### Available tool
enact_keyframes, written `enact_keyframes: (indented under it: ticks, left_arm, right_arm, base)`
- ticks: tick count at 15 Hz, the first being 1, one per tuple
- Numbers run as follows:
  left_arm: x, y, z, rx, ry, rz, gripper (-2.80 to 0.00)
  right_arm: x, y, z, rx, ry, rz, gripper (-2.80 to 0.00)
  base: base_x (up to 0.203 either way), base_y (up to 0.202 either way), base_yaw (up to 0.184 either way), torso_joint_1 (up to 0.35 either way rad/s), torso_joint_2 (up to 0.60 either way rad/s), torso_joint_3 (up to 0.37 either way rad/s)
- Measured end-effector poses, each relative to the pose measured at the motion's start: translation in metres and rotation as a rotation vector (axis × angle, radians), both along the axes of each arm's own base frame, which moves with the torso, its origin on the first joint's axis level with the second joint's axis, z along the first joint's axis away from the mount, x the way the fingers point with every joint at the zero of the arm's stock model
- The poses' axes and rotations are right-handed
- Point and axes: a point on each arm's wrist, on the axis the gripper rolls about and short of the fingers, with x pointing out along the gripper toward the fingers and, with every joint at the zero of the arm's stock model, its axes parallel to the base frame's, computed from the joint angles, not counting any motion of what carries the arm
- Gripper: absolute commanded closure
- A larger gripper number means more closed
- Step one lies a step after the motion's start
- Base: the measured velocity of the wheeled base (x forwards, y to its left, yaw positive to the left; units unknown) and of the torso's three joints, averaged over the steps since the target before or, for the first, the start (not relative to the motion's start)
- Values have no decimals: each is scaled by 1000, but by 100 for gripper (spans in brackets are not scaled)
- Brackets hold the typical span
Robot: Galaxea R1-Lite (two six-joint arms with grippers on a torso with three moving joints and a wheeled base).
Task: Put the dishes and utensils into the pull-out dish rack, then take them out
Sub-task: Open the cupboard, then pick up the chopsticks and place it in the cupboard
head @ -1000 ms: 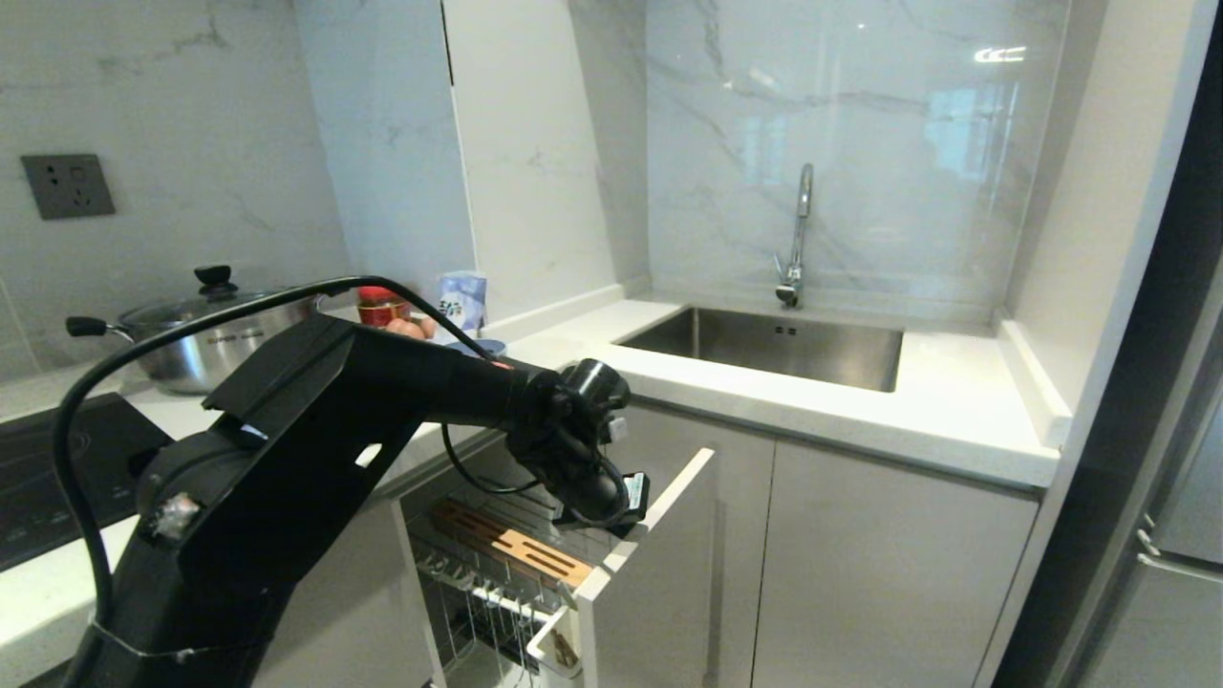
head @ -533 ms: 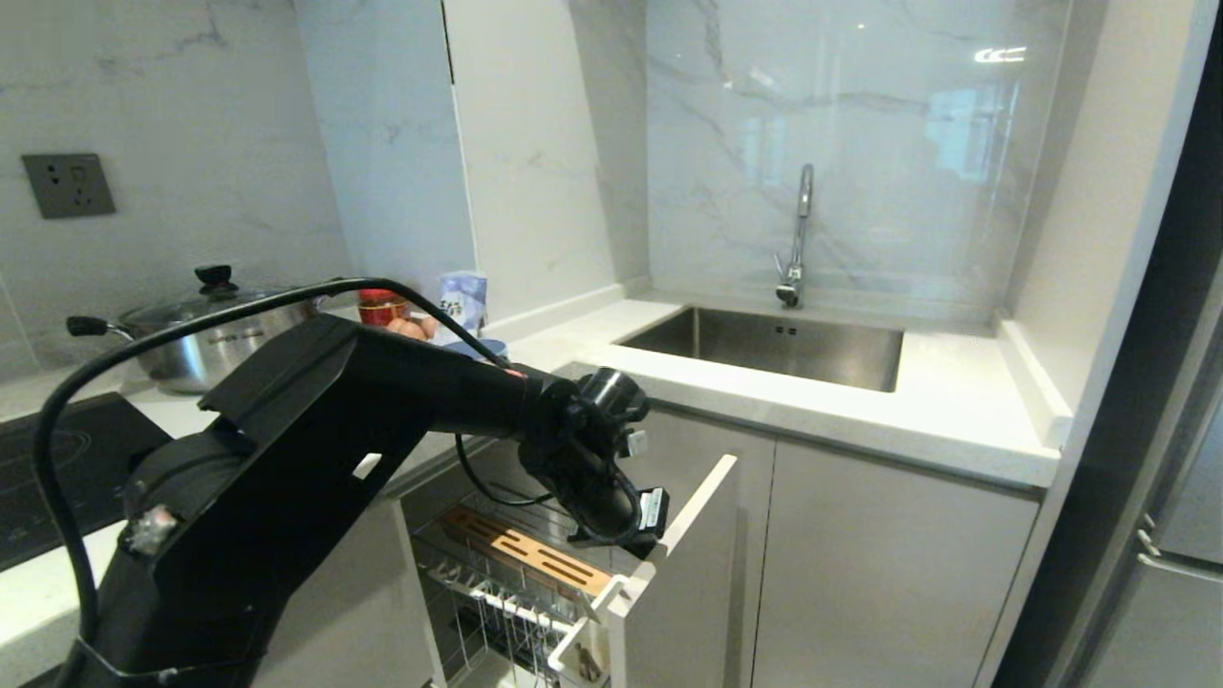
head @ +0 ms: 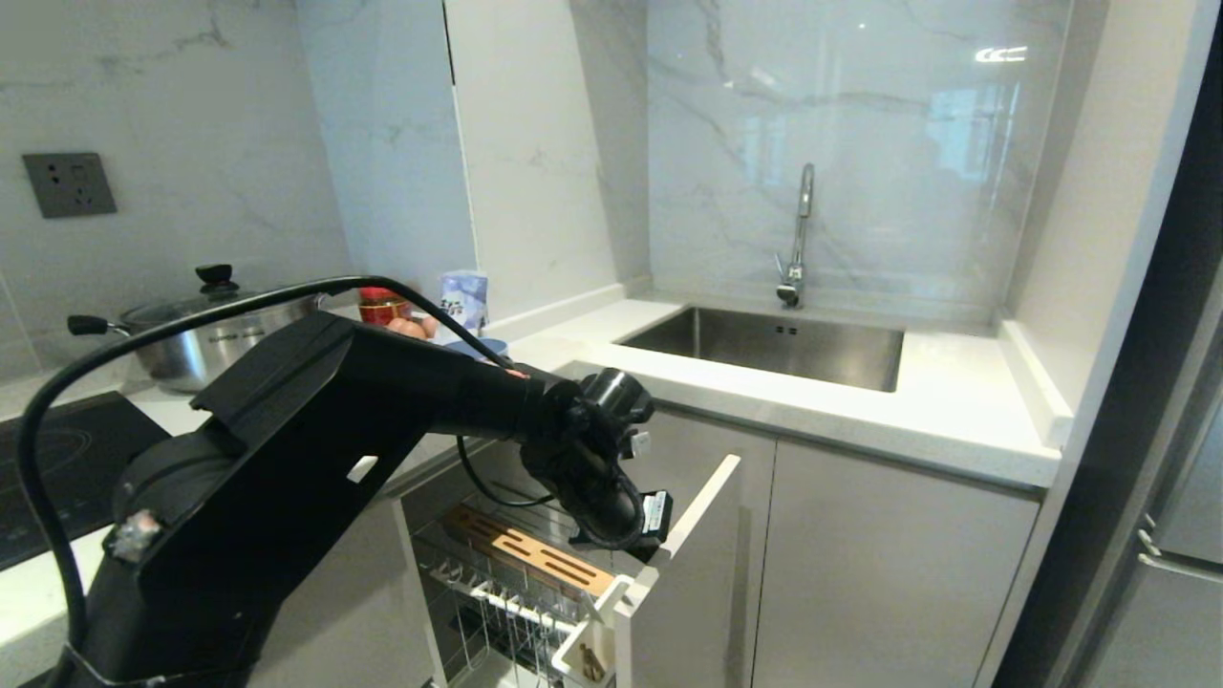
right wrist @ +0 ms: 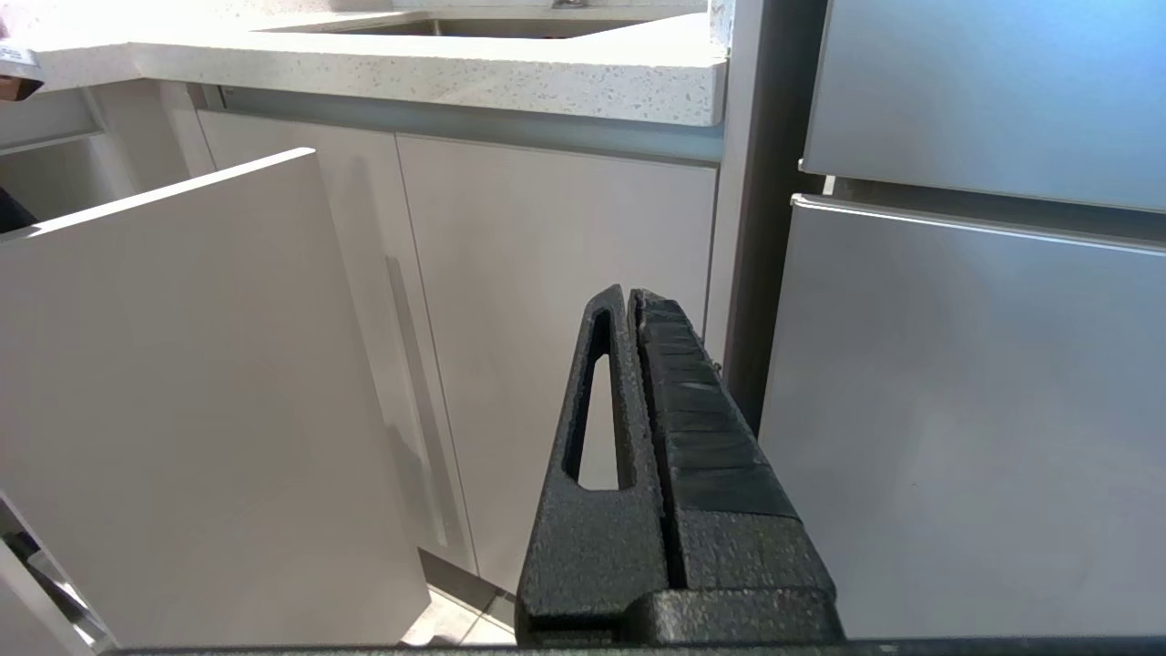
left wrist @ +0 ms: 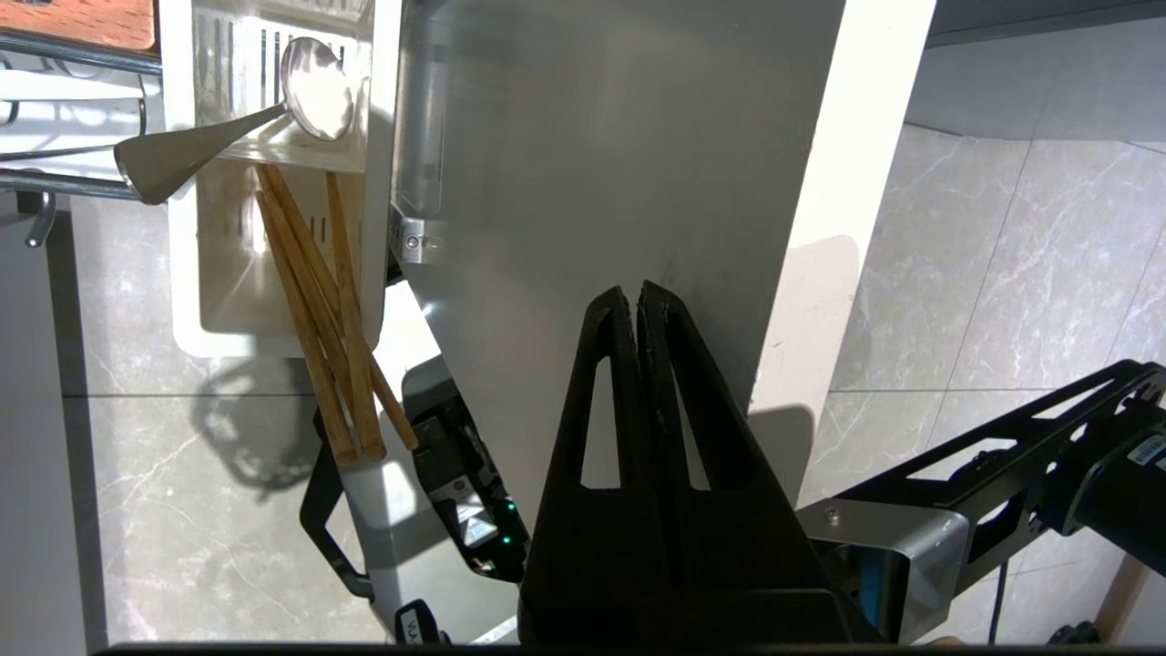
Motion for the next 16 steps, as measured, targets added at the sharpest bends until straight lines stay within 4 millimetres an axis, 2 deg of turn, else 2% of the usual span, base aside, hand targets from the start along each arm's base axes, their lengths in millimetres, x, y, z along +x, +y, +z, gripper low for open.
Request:
enact_keyframes:
  ticks: [4,9,13,16]
  left_arm:
    - [9,13,8,18,-45,45,0]
    - [25,45,46,47,-187,163,0]
    - [19,72,103,-5,-317,233,0]
    - [-5,104,168,-79,-467,298,0]
  right_arm:
    - [0,0,0,0,0,0,0]
    - [0,0,0,0,0,0,0]
    - [0,0,0,0,0,0,0]
    - [0,0,0,0,0,0,0]
  base:
    - [0,0,0,0,0,0]
    - [0,0,0,0,0,0]
    - [0,0,0,0,0,0]
    - [0,0,0,0,0,0]
